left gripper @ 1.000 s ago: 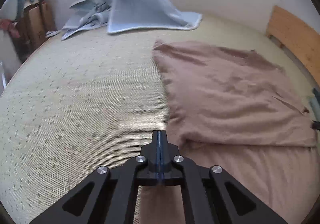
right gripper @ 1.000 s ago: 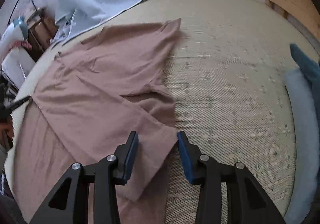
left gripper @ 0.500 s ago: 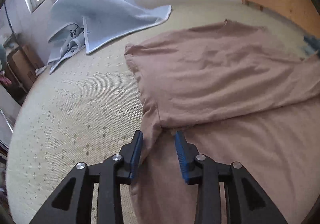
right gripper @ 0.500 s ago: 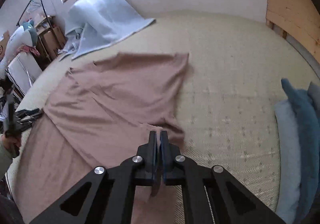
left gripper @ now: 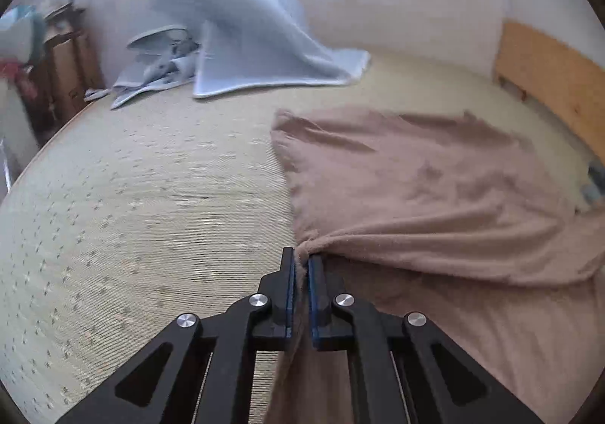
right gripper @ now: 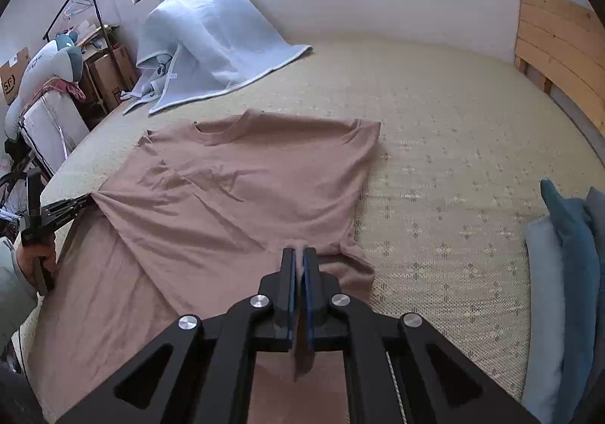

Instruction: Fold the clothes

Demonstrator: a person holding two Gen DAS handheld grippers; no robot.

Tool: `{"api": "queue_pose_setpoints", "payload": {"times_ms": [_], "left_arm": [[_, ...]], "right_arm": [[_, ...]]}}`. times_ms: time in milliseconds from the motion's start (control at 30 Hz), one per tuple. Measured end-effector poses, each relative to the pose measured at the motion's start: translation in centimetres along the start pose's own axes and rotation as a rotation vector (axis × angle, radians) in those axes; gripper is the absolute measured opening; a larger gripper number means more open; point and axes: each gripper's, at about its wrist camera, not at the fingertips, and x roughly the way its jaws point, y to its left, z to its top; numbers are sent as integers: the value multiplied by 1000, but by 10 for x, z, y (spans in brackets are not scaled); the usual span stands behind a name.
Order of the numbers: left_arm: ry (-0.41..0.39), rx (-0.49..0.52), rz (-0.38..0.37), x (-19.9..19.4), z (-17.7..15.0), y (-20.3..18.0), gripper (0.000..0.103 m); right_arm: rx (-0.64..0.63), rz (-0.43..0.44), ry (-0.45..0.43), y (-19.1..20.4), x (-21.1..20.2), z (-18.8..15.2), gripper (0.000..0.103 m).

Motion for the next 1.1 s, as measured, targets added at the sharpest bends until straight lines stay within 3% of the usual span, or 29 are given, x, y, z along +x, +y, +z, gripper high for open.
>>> {"api": "queue_pose_setpoints", "payload": {"times_ms": [133, 333, 400, 533, 600, 700, 767, 800, 1033, 1100], "left_arm": [[15, -63, 36, 5, -1, 25, 5], [9, -31, 31, -2, -10, 31, 5], [11, -42, 25, -4, -12, 32, 6], [24, -70, 14, -3, -15, 36, 8], [28, -82, 12, -3, -16, 38, 8], [46, -99, 8, -1, -17, 40, 8], [53, -103, 6, 1, -18, 40, 8], [52, -104, 4, 0, -18, 40, 8], [55, -124, -28, 1, -19, 45, 8], [54, -132, -43, 0, -20, 47, 8]], "right_arm": [[-14, 7, -7, 11, 4, 13, 2], [-30, -4, 25, 25, 17, 26, 2], [-30, -6, 76, 24, 26, 22, 2], [-57, -50, 289, 17, 54, -4, 4], [-51, -54, 307, 12, 53, -9, 6], [-7, -54, 253, 0, 39, 0, 25], [26, 4, 245, -6, 38, 6, 40], [34, 23, 255, -8, 41, 8, 42], [-40, -33, 389, -8, 80, -9, 43], [-89, -59, 378, 2, 78, -6, 34]]}}
